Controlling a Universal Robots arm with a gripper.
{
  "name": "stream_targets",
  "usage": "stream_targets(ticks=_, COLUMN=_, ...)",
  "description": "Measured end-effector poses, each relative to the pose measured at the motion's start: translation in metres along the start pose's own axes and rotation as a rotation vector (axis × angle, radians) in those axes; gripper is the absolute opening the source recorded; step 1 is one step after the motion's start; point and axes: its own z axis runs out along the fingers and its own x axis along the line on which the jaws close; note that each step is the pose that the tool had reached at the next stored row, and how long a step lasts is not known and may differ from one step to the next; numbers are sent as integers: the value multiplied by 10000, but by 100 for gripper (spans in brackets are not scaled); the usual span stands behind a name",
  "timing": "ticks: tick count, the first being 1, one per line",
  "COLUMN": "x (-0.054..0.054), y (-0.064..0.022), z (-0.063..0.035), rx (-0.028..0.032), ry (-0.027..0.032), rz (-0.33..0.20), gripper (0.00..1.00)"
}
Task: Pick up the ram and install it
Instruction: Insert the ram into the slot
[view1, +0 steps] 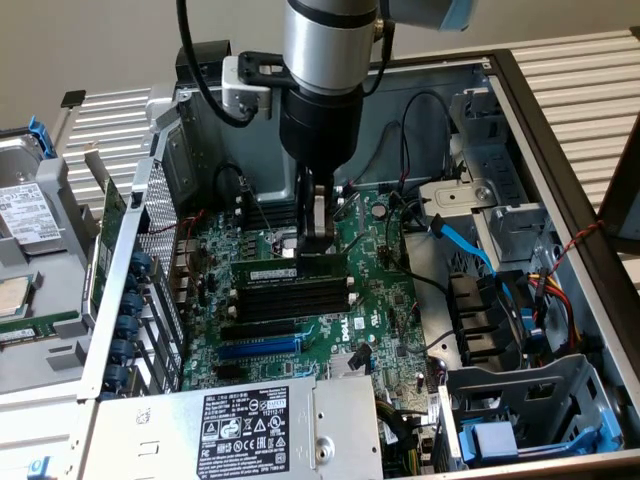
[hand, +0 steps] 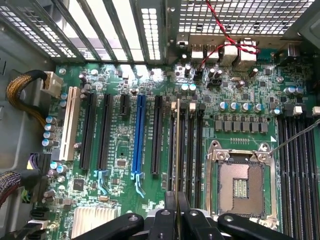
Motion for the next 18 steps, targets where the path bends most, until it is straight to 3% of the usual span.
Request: stream_targets(ticks=18, x=14, y=-15, z=86, rx=3, ry=1, rz=-5, gripper=13)
